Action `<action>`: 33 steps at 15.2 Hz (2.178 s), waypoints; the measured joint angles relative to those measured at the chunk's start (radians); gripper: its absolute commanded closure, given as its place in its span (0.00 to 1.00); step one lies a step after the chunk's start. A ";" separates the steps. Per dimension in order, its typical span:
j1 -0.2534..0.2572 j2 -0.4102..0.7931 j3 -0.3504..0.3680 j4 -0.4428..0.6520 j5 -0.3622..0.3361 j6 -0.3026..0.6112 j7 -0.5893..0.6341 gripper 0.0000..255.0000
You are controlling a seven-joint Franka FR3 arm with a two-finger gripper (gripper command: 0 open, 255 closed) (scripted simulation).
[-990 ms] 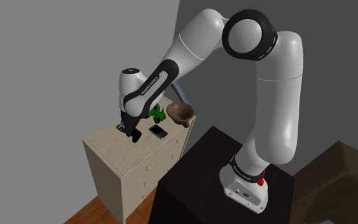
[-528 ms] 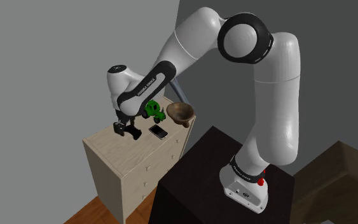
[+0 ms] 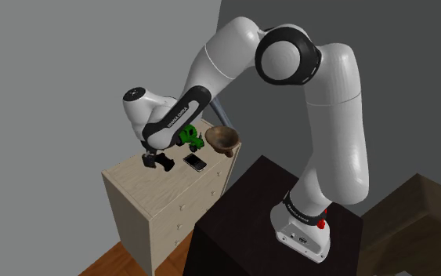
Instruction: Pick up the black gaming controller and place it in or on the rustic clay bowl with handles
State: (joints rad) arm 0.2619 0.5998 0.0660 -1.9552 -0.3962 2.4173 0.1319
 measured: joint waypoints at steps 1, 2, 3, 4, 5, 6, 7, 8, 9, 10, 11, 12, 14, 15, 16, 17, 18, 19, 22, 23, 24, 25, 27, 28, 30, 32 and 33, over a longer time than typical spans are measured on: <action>-0.001 0.010 -0.003 0.005 -0.003 0.006 0.000 0.00; -0.001 0.014 -0.004 0.004 -0.004 0.010 0.001 0.00; 0.000 0.016 -0.004 0.004 -0.005 0.012 0.002 0.00; 0.000 0.017 -0.004 0.004 -0.006 0.013 0.002 0.00; 0.000 0.017 -0.004 0.004 -0.006 0.014 0.003 0.00; 0.000 0.018 -0.004 0.004 -0.006 0.014 0.003 0.00; 0.000 0.018 -0.005 0.004 -0.006 0.014 0.003 0.00; 0.000 0.018 -0.005 0.004 -0.006 0.014 0.003 1.00; 0.000 0.018 -0.005 0.005 -0.006 0.014 0.003 1.00; 0.000 0.018 -0.005 0.005 -0.006 0.014 0.003 1.00; 0.000 0.018 -0.005 0.005 -0.006 0.014 0.003 1.00; 0.000 0.018 -0.005 0.005 -0.006 0.014 0.003 1.00; 0.000 0.018 -0.005 0.004 -0.006 0.014 0.003 1.00; 0.000 0.018 -0.005 0.004 -0.006 0.014 0.003 1.00; 0.000 0.018 -0.005 0.004 -0.006 0.014 0.003 1.00; 0.000 0.018 -0.005 0.004 -0.006 0.014 0.003 1.00; 0.000 0.018 -0.005 0.005 -0.006 0.014 0.003 1.00; 0.000 0.014 -0.003 0.004 -0.004 0.010 0.001 1.00; -0.004 -0.017 0.002 -0.005 0.003 -0.011 -0.008 1.00; -0.006 -0.027 0.004 -0.005 0.007 -0.020 -0.013 1.00; -0.006 -0.037 0.006 -0.008 0.009 -0.027 -0.015 1.00; -0.006 -0.047 0.008 -0.011 0.012 -0.034 -0.017 1.00; -0.011 -0.067 0.012 -0.012 0.018 -0.051 -0.027 1.00; -0.011 -0.079 0.014 -0.015 0.022 -0.062 -0.030 1.00; -0.013 -0.098 0.018 -0.012 0.029 -0.082 -0.038 1.00; -0.013 -0.098 0.018 -0.012 0.029 -0.082 -0.038 0.00; 0.009 -0.107 0.004 -0.029 0.012 -0.081 0.006 0.00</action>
State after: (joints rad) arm 0.2711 0.4924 0.0702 -1.9846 -0.3840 2.3362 0.1376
